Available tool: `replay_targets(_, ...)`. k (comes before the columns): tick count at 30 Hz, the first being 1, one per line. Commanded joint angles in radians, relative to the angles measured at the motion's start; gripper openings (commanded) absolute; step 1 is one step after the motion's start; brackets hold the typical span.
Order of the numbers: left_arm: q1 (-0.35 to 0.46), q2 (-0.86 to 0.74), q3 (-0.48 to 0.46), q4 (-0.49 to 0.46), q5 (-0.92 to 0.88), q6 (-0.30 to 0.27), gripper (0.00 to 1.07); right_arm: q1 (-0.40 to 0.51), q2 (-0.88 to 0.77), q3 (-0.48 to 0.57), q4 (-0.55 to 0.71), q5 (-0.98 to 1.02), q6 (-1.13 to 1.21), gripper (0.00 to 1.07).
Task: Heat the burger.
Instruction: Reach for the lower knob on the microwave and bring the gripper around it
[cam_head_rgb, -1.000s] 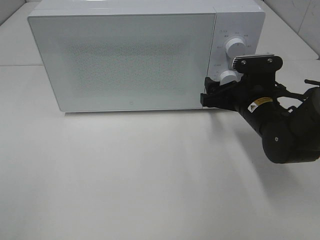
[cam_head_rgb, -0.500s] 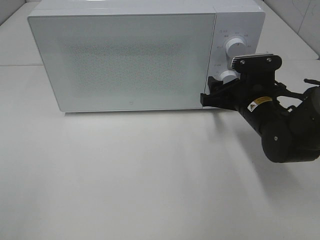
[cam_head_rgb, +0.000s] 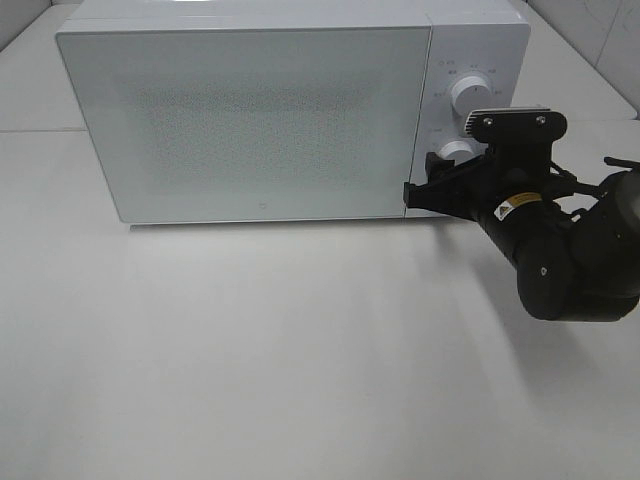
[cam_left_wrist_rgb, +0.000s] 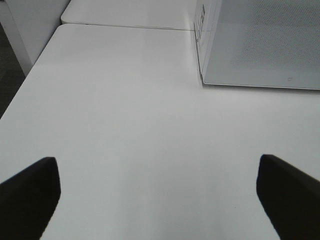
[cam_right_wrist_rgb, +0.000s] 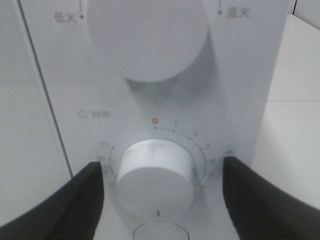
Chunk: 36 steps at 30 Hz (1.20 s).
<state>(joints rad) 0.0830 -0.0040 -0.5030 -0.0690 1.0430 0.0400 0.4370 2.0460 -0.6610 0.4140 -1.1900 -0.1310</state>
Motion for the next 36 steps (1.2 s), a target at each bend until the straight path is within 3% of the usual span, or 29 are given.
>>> replay_targets(1, -0.005, -0.018, 0.003, -0.003, -0.007, -0.008, 1.00, -0.007, -0.004, -0.029, -0.020, -0.107, -0.008, 0.60)
replay_targets(10, -0.005, -0.018, 0.003, -0.003, -0.007, -0.008, 1.00, -0.007, -0.004, -0.029, -0.023, -0.107, -0.006, 0.40)
replay_targets(15, -0.005, -0.018, 0.003, -0.003, -0.007, -0.008, 1.00, -0.007, -0.004, -0.029, -0.024, -0.107, 0.008, 0.19)
replay_targets(22, -0.005, -0.018, 0.003, -0.002, -0.007, -0.008, 1.00, -0.007, -0.004, -0.029, -0.031, -0.107, 0.093, 0.17)
replay_targets(30, -0.005, -0.018, 0.003, -0.002, -0.007, -0.008, 1.00, -0.007, -0.006, -0.029, -0.031, -0.109, 0.617, 0.17)
replay_targets(31, -0.005, -0.018, 0.003, -0.002, -0.007, -0.008, 1.00, -0.007, -0.006, -0.029, -0.031, -0.109, 0.789, 0.17)
replay_targets(33, -0.005, -0.018, 0.003, -0.002, -0.007, -0.008, 1.00, -0.007, -0.006, -0.029, -0.031, -0.109, 0.858, 0.17)
replay_targets(36, -0.005, -0.018, 0.003, -0.002, -0.007, -0.008, 1.00, -0.007, -0.006, -0.029, -0.041, -0.108, 1.199, 0.17)
